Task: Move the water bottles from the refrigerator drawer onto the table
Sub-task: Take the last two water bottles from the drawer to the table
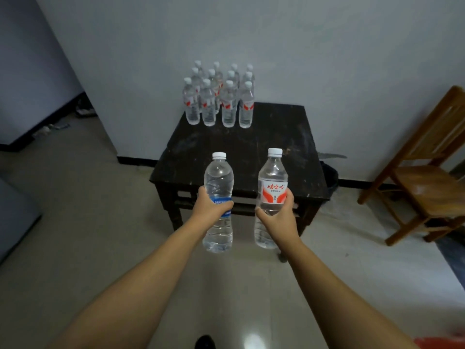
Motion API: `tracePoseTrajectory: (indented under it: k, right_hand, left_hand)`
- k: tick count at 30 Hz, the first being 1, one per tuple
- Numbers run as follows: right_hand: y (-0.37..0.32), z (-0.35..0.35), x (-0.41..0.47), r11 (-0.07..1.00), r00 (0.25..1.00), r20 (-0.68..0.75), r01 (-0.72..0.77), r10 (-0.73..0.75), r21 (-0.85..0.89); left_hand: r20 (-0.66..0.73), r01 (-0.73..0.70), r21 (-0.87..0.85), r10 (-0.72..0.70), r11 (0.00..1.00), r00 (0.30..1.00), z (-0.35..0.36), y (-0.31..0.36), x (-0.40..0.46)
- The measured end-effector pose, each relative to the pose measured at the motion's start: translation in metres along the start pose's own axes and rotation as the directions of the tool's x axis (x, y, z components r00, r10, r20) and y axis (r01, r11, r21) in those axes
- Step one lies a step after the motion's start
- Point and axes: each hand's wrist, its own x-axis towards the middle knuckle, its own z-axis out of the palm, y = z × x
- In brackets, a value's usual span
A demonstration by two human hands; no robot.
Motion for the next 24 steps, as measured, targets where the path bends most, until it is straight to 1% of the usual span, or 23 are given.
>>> tracePoseTrajectory:
  k: [3,8,13,18,21,24]
  right_hand:
    - [-0.011,0.03,0.027,1.0,1.0,0.023,-0.007,0.007,0.001]
    - [-0.02,0.064,0.08,1.0,0.997,0.074,0.014,-0.013,-0.023]
    - [-0.019,0.088,0.151,1.0,0.993,0.117,0.008,-0.005,-0.019]
    - [-0.021,0.102,0.236,1.0,0.985,0.171,-0.005,0.003,0.013]
    - [-0.028,0.113,0.289,0.999,0.985,0.174,-0.008,0.002,0.033]
    - [-0.036,0.125,0.325,0.999,0.978,0.21,-0.019,0.008,0.05]
  left_hand:
    - [-0.018,0.012,0.006,-0.012,1.0,1.0,-0.026,0.002,0.043]
    - [-0.058,0.027,-0.065,-0.03,0.998,0.998,-0.043,0.011,0.096]
    - [-0.07,0.027,-0.038,-0.029,0.999,0.997,-0.042,0.021,0.162]
    - [-0.109,0.032,-0.054,-0.038,0.998,0.993,-0.039,0.046,0.233]
    - [-0.14,0.041,-0.053,-0.048,0.998,0.989,-0.04,0.066,0.272]
    - [-0.175,0.032,-0.099,-0.049,0.995,0.983,-0.042,0.074,0.299]
